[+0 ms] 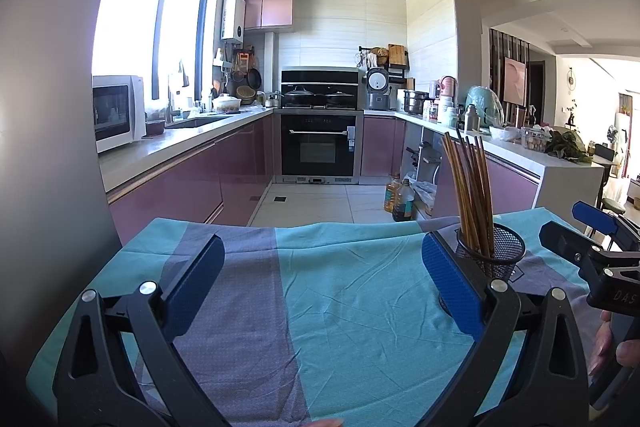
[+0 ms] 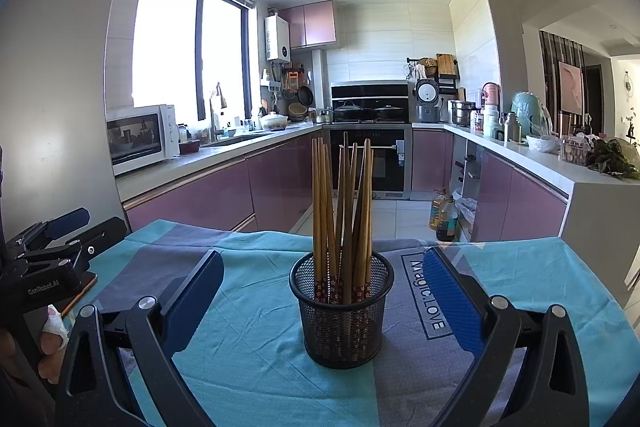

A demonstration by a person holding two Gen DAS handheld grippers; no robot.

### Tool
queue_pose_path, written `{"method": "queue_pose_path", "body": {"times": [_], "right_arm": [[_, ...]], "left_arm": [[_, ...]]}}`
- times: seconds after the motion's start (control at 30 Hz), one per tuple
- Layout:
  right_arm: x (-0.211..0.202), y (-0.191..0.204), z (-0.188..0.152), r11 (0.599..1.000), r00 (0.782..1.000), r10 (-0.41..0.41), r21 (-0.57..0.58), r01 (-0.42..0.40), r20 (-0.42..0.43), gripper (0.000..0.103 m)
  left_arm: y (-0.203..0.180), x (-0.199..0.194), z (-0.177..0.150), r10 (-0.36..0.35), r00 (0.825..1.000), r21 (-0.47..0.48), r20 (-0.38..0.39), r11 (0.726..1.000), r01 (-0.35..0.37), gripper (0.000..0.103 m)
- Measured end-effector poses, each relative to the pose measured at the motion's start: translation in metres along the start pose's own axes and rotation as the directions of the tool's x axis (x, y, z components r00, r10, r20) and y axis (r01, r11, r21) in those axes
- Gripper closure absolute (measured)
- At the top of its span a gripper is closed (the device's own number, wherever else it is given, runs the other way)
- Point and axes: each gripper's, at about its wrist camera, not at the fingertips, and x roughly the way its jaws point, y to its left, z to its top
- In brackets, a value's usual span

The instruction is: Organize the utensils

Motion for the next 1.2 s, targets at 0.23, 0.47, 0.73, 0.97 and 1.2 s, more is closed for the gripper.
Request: {"method": "queue_pose_path", "body": {"times": [0.23, 0.47, 0.73, 0.97, 1.2], "right_arm": [[0.0004, 0.0, 0.0, 1.0, 1.0, -0.001, 0.003, 0.001, 0.001, 0.006], [0.001, 0.0009, -0.0002, 1.0, 1.0, -0.002, 0.002, 0.002, 0.001, 0.006], [0.0009, 0.0016, -0.0004, 1.0, 1.0, -0.003, 0.003, 0.003, 0.001, 0.006], [0.0015, 0.0023, 0.0006, 1.0, 1.0, -0.006, 0.006, 0.006, 0.004, 0.006], [0.0023, 0.0022, 0.0004, 1.0, 1.0, -0.007, 0.009, 0.007, 0.004, 0.006]], "left_arm": [[0.0001, -0.0002, 0.0, -0.001, 1.0, 0.0, 0.0, 1.0, 0.001, 0.006], [0.0002, -0.0002, 0.0001, 0.0, 1.0, 0.0, 0.001, 1.0, 0.0, 0.006], [0.0001, -0.0002, 0.0002, 0.0, 1.0, 0.0, 0.002, 1.0, 0.0, 0.006], [0.0011, -0.0001, -0.0002, 0.001, 1.0, 0.0, 0.001, 1.0, -0.001, 0.006], [0.0014, 0.0001, -0.0013, 0.001, 1.0, -0.001, 0.001, 1.0, -0.001, 0.006]]}}
